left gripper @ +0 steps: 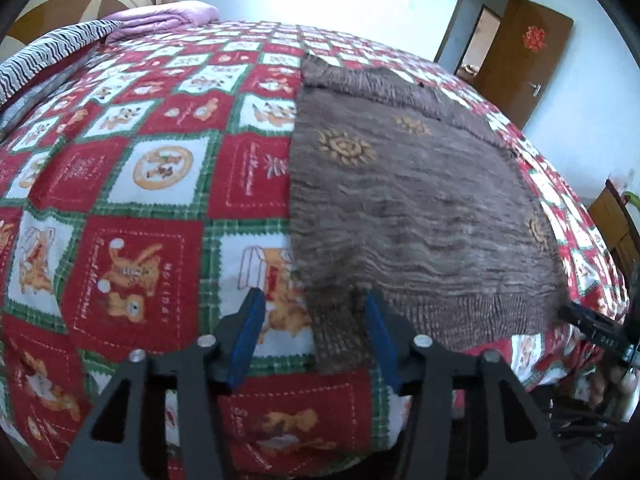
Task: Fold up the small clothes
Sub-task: 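Move both tools to the ribbed hem of the brown sweater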
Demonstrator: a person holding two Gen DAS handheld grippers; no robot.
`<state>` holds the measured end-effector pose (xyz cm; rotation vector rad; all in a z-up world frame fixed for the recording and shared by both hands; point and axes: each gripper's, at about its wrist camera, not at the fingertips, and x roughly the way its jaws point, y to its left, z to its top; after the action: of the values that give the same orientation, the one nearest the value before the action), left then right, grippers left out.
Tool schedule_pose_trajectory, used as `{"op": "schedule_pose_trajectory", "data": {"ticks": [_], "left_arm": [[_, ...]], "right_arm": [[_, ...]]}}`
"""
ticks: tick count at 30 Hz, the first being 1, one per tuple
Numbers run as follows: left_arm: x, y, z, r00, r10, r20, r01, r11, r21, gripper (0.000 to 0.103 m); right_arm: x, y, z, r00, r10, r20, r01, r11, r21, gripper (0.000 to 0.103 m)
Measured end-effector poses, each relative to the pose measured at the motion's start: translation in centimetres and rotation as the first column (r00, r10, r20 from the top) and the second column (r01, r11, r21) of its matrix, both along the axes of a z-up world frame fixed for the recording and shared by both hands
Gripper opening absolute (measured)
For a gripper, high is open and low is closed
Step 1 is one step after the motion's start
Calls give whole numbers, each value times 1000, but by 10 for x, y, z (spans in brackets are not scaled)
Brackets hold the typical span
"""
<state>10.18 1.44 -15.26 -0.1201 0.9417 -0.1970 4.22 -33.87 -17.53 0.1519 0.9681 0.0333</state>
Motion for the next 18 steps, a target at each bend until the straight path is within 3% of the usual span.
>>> {"op": "schedule_pose_trajectory", "data": {"ticks": [4, 7, 10, 13, 16, 18], "left_arm": [[4, 5, -9, 999, -7, -52, 5, 999, -46, 54], [2, 14, -1, 1000, 10, -19, -12, 996, -83, 54], [4, 13, -1, 1000, 0, -15, -1, 998, -67, 53], [4, 1, -11, 998, -38, -44, 36, 998, -44, 41], [0, -15, -13, 998, -68, -7, 68, 997, 44, 36], [1, -17, -15, 997, -82, -12, 82, 996, 46, 16]], "right_arm": [[0, -1, -2, 1000, 1, -6, -1, 1000, 4, 51], [-3, -5, 1, 1000, 3, -1, -3, 1000, 27, 37], [-5, -11, 3, 1000, -9, 9, 8, 999, 46, 36], [-5, -11, 1, 1000, -6, 6, 6, 999, 54, 36], [-6, -5, 2, 1000, 13, 19, -14, 999, 46, 36], [-6, -1, 1, 999, 30, 28, -31, 999, 36, 32]]}}
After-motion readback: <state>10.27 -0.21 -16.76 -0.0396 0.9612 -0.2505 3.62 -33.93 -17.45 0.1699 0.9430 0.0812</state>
